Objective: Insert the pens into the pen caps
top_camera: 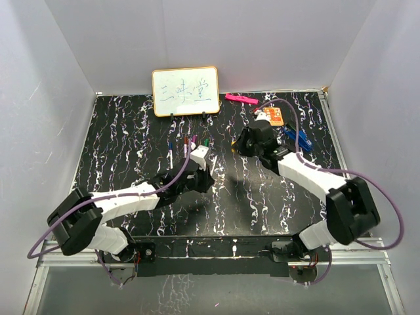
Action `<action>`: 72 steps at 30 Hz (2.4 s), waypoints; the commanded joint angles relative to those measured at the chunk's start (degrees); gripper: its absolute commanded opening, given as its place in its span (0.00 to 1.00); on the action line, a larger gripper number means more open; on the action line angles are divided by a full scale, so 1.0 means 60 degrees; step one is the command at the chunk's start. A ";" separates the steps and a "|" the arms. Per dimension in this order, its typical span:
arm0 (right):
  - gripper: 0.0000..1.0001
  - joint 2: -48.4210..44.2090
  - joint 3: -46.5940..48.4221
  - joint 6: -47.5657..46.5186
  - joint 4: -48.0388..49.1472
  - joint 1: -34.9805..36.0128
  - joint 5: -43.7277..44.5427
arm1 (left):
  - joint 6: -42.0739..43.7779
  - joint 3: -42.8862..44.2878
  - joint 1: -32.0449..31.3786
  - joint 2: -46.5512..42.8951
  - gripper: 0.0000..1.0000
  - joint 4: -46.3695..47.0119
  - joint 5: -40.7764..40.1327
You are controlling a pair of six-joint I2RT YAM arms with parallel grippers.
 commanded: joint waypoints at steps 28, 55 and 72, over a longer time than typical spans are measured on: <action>0.00 -0.3738 -0.3991 0.1281 0.9825 0.0021 -0.2443 | -0.0946 -0.0177 0.0057 -0.1360 0.00 0.3293 0.2314; 0.00 -0.3255 -0.4150 0.1911 1.0419 0.0026 -0.2779 | -0.0698 -0.0225 0.0062 -0.1420 0.00 0.4420 0.2518; 0.00 -0.3433 -0.4157 0.2035 1.0434 0.0028 -0.2792 | -0.0687 -0.0251 0.0059 -0.1214 0.00 0.4291 0.2502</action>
